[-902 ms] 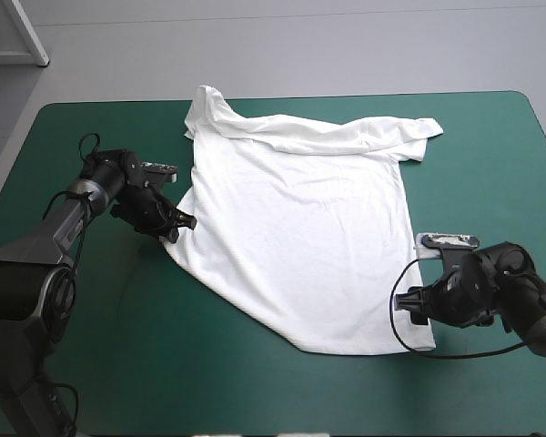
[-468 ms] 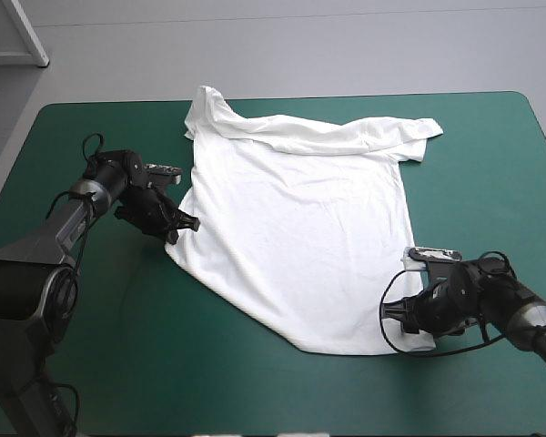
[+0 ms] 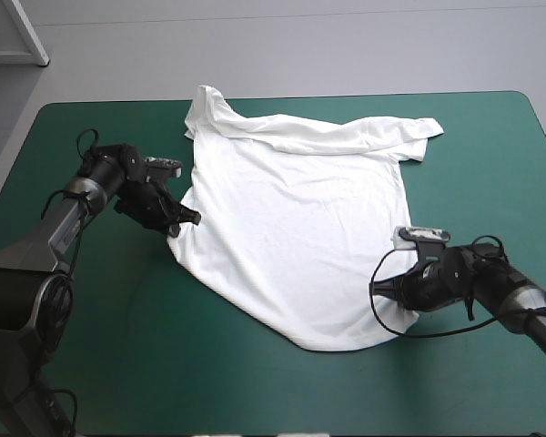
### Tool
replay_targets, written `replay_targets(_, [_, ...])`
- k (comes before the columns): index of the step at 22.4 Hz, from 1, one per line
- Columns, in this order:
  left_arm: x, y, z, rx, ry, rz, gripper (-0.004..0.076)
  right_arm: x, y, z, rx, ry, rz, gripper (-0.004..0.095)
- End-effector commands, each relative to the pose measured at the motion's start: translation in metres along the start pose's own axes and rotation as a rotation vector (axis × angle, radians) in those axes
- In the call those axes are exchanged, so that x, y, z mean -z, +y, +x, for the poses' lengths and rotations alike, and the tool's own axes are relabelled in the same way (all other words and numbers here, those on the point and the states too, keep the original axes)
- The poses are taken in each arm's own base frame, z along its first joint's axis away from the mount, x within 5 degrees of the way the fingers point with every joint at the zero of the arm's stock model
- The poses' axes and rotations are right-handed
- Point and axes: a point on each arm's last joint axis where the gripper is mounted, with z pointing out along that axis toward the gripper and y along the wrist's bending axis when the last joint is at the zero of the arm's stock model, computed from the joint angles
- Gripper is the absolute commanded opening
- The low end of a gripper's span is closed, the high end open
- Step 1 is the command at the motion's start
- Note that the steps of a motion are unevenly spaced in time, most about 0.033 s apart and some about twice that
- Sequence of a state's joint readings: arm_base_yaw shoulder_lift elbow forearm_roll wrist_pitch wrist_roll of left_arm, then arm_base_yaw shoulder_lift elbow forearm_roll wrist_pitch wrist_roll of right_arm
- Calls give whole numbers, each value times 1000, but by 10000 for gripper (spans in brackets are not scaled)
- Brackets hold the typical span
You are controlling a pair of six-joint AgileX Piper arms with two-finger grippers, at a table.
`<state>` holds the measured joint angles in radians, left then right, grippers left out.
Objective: Fold the cloth
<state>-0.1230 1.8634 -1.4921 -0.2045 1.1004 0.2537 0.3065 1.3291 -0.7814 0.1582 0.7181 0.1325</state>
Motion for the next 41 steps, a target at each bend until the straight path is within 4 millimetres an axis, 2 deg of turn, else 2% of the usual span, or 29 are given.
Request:
replay_targets(1, [94, -21, -8, -32, -264, -9, -10, 65, 14, -35, 50, -267, -49, -14])
replay_targets(8, [221, -45, -6, -88, -584, -46, -10, 195, 33, -79, 111, -613, -46, -14])
replay_targets(11, [275, -57, 3, -131, -741, -71, -10, 254, 35, -89, 139, -792, -1, -14])
replay_targets(12, [312, -65, 13, -157, -875, -95, -10, 291, 35, -91, 145, -901, 45, -14])
replay_targets(13, [326, -68, 17, -167, -934, -106, -10, 305, 35, -92, 147, -941, 58, -14])
replay_targets(14, [357, -75, 29, -187, -1073, -133, -10, 340, 35, -89, 151, -1064, 72, -14])
replay_targets(15, [369, -78, 36, -195, -1130, -146, -10, 356, 36, -88, 155, -1123, 73, -14])
replay_targets(16, [389, -82, 48, -209, -1222, -167, -10, 386, 36, -81, 161, -1232, 75, -14])
replay_targets(17, [398, -84, 54, -214, -1261, -177, -10, 399, 36, -77, 164, -1281, 79, -14])
replay_targets(18, [411, -88, 66, -220, -1326, -199, -10, 427, 35, -63, 166, -1378, 76, -14])
replay_targets(20, [425, -91, 80, -227, -1388, -221, -10, 452, 32, -44, 168, -1465, 81, -14])
replay_targets(22, [436, -94, 97, -229, -1424, -260, -10, 470, 29, -27, 170, -1507, 95, -14])
replay_targets(25, [442, -96, 109, -248, -1428, -282, -10, 471, 27, -24, 171, -1495, 109, -14])
replay_targets(27, [435, -95, 105, -254, -1377, -271, -10, 462, 28, -31, 168, -1436, 114, -14])
replay_targets(29, [425, -93, 96, -252, -1329, -248, -10, 452, 29, -39, 175, -1365, 124, -14])
replay_targets(31, [402, -89, 73, -257, -1233, -191, -10, 430, 32, -59, 182, -1244, 144, -14])
replay_targets(33, [369, -82, 44, -267, -1116, -150, -10, 400, 36, -89, 191, -1118, 166, -14])
replay_targets(35, [338, -73, 16, -247, -1070, -116, -10, 366, 40, -120, 205, -1004, 192, -14])
replay_targets(36, [319, -67, 0, -228, -1060, -109, -10, 342, 42, -144, 217, -960, 217, -14])
replay_targets(39, [286, -56, -28, -203, -1063, -104, -10, 301, 44, -186, 218, -937, 282, -14])
replay_targets(40, [264, -48, -46, -190, -1066, -106, -10, 272, 43, -211, 210, -927, 328, -14])
replay_targets(41, [252, -44, -54, -184, -1064, -104, -10, 250, 43, -226, 214, -907, 347, -14])
